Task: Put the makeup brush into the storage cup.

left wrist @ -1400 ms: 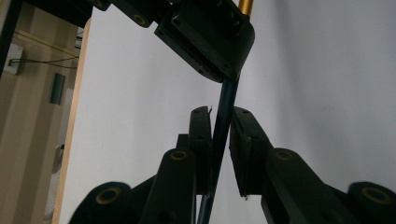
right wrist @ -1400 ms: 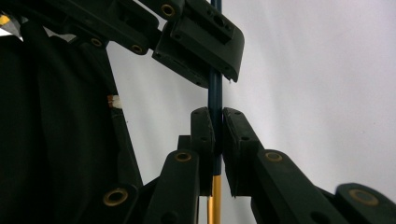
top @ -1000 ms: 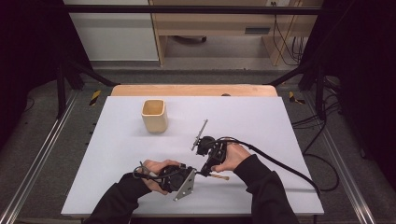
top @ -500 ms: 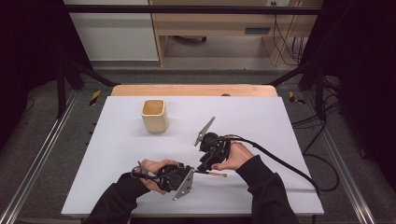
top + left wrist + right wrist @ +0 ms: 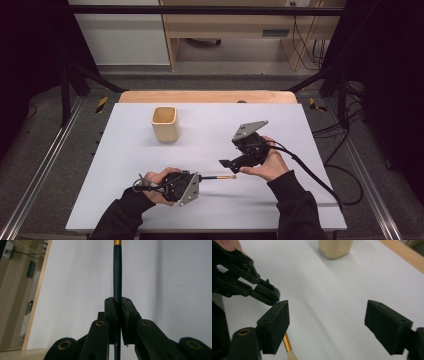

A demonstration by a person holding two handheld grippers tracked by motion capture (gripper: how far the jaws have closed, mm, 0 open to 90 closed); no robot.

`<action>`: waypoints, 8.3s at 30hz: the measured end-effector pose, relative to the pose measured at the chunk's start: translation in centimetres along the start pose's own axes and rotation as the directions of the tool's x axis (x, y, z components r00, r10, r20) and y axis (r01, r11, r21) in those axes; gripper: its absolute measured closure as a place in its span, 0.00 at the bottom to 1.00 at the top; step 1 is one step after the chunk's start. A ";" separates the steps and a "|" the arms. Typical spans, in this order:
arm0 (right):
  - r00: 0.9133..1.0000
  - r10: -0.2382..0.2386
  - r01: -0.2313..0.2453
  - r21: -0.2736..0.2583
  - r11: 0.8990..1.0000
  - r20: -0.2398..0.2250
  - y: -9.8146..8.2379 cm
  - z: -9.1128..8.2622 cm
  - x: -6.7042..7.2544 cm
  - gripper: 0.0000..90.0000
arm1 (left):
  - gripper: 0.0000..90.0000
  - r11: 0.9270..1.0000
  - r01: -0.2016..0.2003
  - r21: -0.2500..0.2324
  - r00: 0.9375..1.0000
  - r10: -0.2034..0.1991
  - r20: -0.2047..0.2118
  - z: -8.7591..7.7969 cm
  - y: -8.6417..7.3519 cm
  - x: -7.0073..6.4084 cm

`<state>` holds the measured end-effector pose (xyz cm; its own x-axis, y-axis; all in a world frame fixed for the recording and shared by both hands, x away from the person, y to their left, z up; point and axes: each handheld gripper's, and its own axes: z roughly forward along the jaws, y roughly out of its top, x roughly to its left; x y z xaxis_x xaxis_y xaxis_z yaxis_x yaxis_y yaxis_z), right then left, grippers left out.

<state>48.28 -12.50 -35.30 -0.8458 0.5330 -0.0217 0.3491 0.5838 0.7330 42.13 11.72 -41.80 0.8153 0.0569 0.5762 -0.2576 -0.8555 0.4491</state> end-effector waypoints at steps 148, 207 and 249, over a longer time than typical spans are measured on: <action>0.913 0.362 -0.407 -0.478 0.779 -0.188 -4.5 5.5 3.5 0.93 | 0.77 0.628 0.734 -0.257 0.634 -0.770 -0.073 2.7 2.0 0.0; 0.931 0.339 -0.267 -0.384 0.884 0.132 -7.4 1.2 1.4 0.13 | 0.91 0.500 0.799 -0.333 0.495 -0.862 -0.107 -2.0 -3.9 1.5; 0.864 0.386 -0.308 -0.267 0.913 0.324 -13.6 -1.7 -1.6 0.05 | 0.91 0.469 0.814 -0.343 0.434 -0.883 -0.178 -4.7 -7.4 7.5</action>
<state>44.18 -22.28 -44.05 -0.4650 0.8842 0.0439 0.4715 0.2054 0.8576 47.72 20.84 -37.62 0.4892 0.8718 -0.0250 0.3651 -0.1787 0.9137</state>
